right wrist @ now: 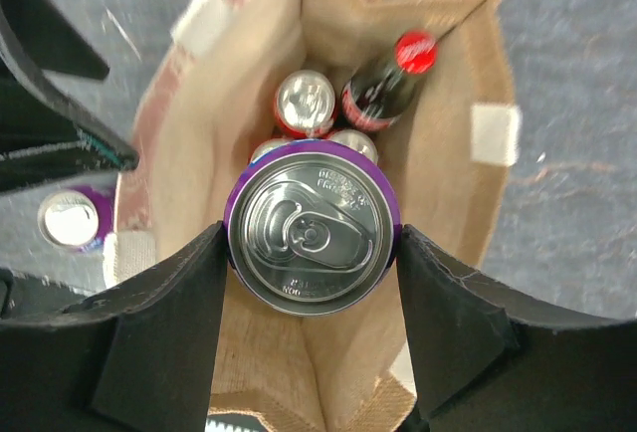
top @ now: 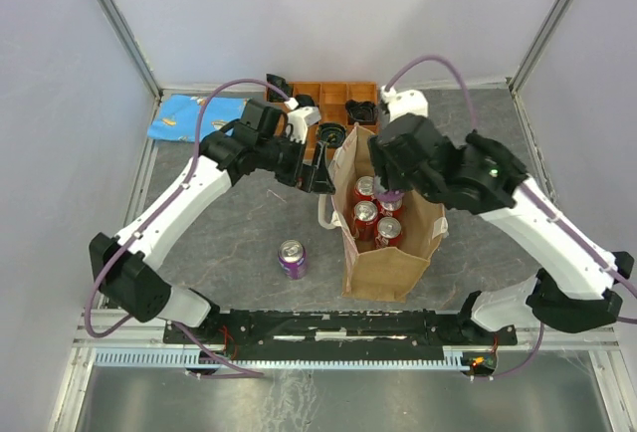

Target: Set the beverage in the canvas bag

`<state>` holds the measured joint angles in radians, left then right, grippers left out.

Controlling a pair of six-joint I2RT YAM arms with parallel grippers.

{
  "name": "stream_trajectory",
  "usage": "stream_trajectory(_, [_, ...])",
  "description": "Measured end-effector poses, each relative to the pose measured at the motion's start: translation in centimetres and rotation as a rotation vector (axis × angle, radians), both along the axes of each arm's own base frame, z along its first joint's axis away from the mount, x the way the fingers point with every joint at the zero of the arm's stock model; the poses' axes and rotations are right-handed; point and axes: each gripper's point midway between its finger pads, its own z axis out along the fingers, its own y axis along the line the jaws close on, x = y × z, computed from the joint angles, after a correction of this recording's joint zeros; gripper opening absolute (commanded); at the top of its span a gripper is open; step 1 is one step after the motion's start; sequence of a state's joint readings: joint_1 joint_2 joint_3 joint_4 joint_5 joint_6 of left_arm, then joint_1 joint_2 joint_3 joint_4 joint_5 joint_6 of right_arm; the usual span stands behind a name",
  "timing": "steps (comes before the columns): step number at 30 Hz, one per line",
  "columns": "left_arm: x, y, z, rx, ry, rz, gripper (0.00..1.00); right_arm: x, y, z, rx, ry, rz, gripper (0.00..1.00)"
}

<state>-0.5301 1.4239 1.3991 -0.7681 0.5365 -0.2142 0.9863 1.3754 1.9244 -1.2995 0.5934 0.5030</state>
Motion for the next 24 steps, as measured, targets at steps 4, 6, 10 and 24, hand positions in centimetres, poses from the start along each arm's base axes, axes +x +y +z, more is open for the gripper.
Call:
stream_trajectory(4, [0.3,-1.7,-0.4,-0.003,0.021,-0.026,0.98,-1.1,1.2,-4.8,-0.041,0.140,0.017,0.00])
stream_trajectory(6, [0.5,-2.2,-0.2,-0.008,0.021,-0.032,0.98,-1.7,1.7,-6.0,-0.046,0.185,0.027,0.00])
stream_trajectory(10, [1.2,-2.8,0.5,-0.023,0.000,-0.035,0.98,-3.4,2.8,-7.4,-0.035,0.257,0.065,0.00])
stream_trajectory(24, [2.0,-3.4,0.4,-0.027,-0.007,-0.035,0.98,-9.3,5.2,-14.6,-0.095,0.409,0.111,0.00])
